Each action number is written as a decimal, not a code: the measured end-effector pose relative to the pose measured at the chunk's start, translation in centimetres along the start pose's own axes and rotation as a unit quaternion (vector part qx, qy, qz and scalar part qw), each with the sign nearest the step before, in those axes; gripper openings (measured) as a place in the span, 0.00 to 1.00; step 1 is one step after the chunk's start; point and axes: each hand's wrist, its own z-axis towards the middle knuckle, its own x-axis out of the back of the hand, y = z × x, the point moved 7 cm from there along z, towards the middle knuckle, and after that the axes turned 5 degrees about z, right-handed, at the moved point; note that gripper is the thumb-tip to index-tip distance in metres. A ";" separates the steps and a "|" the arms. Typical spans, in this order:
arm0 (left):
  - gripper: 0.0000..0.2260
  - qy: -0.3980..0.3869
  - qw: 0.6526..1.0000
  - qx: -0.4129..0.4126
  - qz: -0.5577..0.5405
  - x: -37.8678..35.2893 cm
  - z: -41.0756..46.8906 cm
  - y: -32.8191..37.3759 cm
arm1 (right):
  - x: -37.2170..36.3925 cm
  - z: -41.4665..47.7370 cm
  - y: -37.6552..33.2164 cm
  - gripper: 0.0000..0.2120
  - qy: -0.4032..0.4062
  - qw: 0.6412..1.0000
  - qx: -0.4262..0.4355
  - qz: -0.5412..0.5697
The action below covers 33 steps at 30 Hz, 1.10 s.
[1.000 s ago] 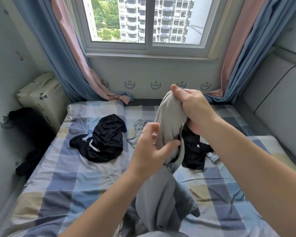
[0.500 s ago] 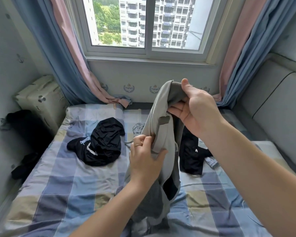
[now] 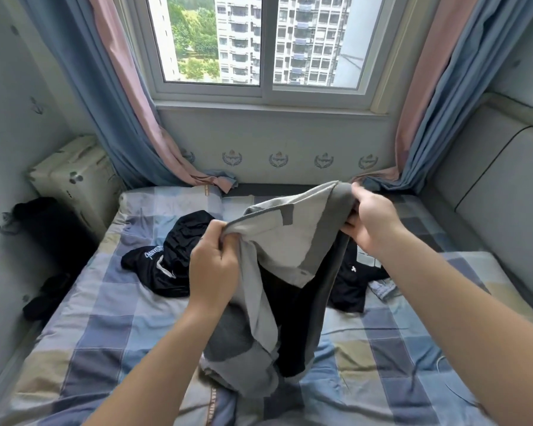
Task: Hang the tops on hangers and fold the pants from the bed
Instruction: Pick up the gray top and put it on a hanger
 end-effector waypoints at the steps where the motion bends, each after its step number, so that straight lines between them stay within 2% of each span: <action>1: 0.08 0.014 1.000 -0.013 0.015 0.5 0.3 0.5 | 0.1 0.3 0.9 0.15 -0.020 0.999 -0.025 -0.024; 4: 0.06 0.015 0.997 -0.049 0.066 1.7 1.4 1.8 | 0.7 0.4 3.0 0.19 -0.028 0.991 -0.043 -0.121; 6: 0.08 -0.037 0.995 -0.054 0.081 1.7 2.3 2.3 | 0.6 -0.7 3.2 0.20 -0.012 0.979 0.031 -0.201; 9: 0.09 -0.087 0.994 -0.016 0.061 1.2 2.9 2.1 | -2.1 -4.4 4.8 0.06 -0.108 0.964 0.119 -0.213; 10: 0.09 -0.094 0.995 0.006 0.021 1.0 2.9 2.0 | -3.1 -5.8 5.9 0.05 -0.153 0.957 0.127 -0.210; 11: 0.09 -0.098 0.994 0.030 -0.030 0.8 2.8 1.8 | -3.9 -7.0 7.1 0.08 -0.190 0.948 0.131 -0.217; 13: 0.09 -0.108 0.983 0.078 -0.124 0.1 2.5 1.2 | -5.2 -8.7 9.9 0.22 -0.238 0.926 0.132 -0.260; 15: 0.11 -0.127 0.964 0.131 -0.192 -0.6 2.0 0.4 | -5.6 -9.1 12.9 0.31 -0.245 0.910 0.114 -0.313; 16: 0.13 -0.134 0.952 0.158 -0.227 -1.0 1.7 0.1 | -5.4 -8.9 14.3 0.33 -0.235 0.907 0.098 -0.336; 18: 0.15 -0.141 0.926 0.207 -0.284 -1.4 1.3 -0.7 | -4.4 -7.9 16.5 0.27 -0.203 0.907 0.056 -0.365; 21: 0.15 -0.144 0.913 0.239 -0.297 -1.3 1.7 -1.5 | -2.1 -6.0 18.3 0.07 -0.169 0.896 0.025 -0.411; 23: 0.11 -0.125 0.914 0.257 -0.288 -1.1 2.1 -2.5 | -0.8 -5.0 18.1 0.04 -0.151 0.883 0.029 -0.443; 25: 0.06 -0.104 0.917 0.274 -0.269 -1.0 2.3 -3.8 | 0.1 -4.1 17.1 0.06 -0.141 0.893 0.024 -0.426; 27: 0.03 -0.101 0.927 0.276 -0.230 -1.0 2.1 -5.1 | 0.7 -3.3 15.9 0.03 -0.125 0.925 -0.003 -0.358; 29: 0.03 -0.118 0.939 0.275 -0.169 -1.4 1.3 -6.1 | 1.0 -2.7 14.5 0.05 -0.100 0.951 -0.031 -0.289; 31: 0.06 -0.155 0.947 0.254 -0.117 -2.2 0.1 -6.5 | 1.0 -2.3 13.3 0.05 -0.080 0.965 -0.048 -0.247; 33: 0.08 -0.233 0.946 0.214 -0.073 -3.4 -1.4 -6.5 | 0.8 -2.1 12.2 0.05 -0.061 0.975 -0.060 -0.206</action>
